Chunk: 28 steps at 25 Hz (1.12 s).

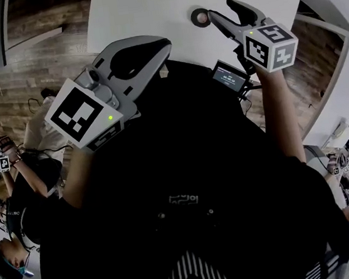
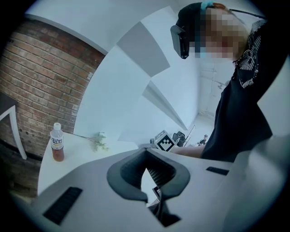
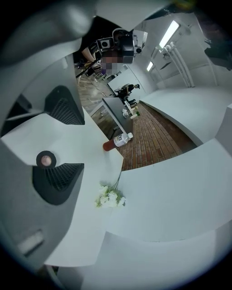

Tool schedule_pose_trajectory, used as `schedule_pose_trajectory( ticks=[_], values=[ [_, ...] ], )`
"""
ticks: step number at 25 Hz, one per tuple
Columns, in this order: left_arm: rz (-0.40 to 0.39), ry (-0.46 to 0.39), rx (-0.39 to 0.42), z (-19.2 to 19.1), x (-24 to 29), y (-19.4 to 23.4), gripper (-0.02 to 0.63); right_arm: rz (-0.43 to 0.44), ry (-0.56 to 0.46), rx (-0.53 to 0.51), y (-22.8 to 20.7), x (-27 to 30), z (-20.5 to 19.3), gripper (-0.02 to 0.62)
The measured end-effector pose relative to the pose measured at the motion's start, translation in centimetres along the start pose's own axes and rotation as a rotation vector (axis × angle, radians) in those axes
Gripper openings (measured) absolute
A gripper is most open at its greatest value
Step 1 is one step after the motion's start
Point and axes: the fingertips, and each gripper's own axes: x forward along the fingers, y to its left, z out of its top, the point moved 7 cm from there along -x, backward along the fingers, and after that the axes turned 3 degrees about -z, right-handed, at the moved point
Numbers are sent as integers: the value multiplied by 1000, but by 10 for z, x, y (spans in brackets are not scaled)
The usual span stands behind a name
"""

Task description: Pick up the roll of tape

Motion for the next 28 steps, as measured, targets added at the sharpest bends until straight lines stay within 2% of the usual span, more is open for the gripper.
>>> schedule_pose_trajectory(
  ticks=[10,21,23,26,28],
  values=[
    [56,28,9,-7,-5,-20,6,44,112,-19,-10,30,-41,310],
    [140,-6,-30,-12,-9,-22,6,11,230,-51,-30,64,-73,364],
    [133,-20,-25,-12,-9,-26,6,9,246,-91,-32,70,-81,365],
    [127,-13,-10,-18,-10,-31,6,-20,284,-228,-33,78,-92,381],
    [138,-14,-7,-21,-11,-33,6,-24,309,-245,-36,85,-100,382]
  ],
)
